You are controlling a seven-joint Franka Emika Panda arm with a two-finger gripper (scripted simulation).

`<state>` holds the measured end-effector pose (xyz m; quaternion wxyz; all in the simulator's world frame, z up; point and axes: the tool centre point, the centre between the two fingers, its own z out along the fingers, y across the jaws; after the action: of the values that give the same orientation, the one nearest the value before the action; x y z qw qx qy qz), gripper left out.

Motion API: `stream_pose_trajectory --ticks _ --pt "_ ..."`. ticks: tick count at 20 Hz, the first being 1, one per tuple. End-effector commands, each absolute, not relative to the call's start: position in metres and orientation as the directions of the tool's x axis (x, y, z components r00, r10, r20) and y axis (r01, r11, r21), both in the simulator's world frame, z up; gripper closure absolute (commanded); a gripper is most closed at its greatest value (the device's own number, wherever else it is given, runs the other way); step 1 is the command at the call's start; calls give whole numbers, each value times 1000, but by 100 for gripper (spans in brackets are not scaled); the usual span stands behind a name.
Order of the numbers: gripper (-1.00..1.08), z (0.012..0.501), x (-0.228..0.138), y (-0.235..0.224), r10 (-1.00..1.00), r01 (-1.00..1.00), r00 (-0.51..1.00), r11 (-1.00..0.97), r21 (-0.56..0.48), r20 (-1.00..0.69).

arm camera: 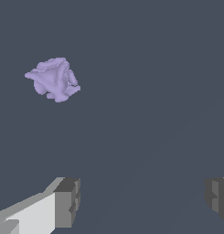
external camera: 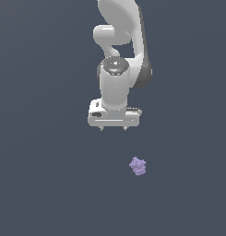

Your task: Pick up the object and move it to a goal position.

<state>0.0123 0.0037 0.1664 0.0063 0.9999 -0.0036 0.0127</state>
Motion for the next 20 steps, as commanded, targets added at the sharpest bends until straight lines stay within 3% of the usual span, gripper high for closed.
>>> stream_pose_trajectory --ticks 1,9,20 --pt "-92 166 12 4 -7 -7 1000 -1000 13 25" --pt "-92 166 19 32 45 45 998 -999 -6 39" --pt "-92 165 22 34 13 13 999 -1000 -8 38"
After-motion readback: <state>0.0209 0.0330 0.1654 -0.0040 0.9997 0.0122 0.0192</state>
